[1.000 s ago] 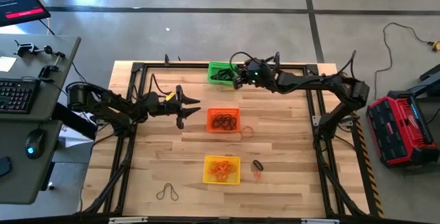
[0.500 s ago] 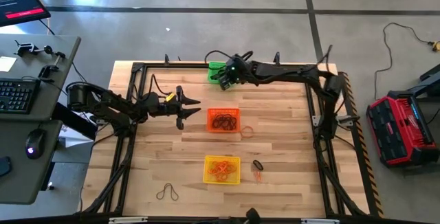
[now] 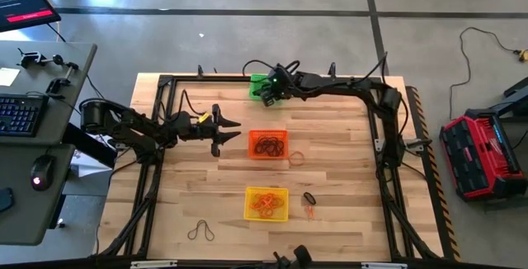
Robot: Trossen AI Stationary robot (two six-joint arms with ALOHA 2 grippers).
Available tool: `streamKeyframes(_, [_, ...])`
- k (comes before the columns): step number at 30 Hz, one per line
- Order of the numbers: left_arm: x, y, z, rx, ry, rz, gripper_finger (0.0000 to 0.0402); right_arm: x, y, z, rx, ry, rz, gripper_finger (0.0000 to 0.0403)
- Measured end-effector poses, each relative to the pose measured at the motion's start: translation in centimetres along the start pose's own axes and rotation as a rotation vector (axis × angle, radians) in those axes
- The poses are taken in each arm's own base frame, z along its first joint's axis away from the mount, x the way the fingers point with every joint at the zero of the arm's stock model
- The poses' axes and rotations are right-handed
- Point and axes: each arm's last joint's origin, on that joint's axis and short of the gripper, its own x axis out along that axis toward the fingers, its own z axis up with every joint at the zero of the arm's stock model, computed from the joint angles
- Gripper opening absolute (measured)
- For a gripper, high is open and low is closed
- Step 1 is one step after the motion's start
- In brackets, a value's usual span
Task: Sort rubber bands into baskets
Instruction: Put the black rubber band into the green bin
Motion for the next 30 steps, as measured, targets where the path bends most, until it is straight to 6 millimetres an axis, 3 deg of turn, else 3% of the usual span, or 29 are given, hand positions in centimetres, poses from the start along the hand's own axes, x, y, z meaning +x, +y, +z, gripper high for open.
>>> streamKeyframes(9, [0.0, 0.0, 0.0, 0.001, -0.004, 0.001, 0.0131, 0.2, -1.2, 0.3, 0.017, 0.021, -0.017, 0.0000])
streamKeyframes(21, [0.0, 0.0, 0.0, 0.001, -0.005, 0.002, 0.0131, 0.2, -1.2, 0.2, -0.050, 0.040, -0.007, 0.0001])
streamKeyframes(30, [0.0, 0.0, 0.1, 0.002, -0.009, 0.002, 0.0131, 0.2, -1.3, 0.1, -0.133, 0.049, -0.014, 0.0061])
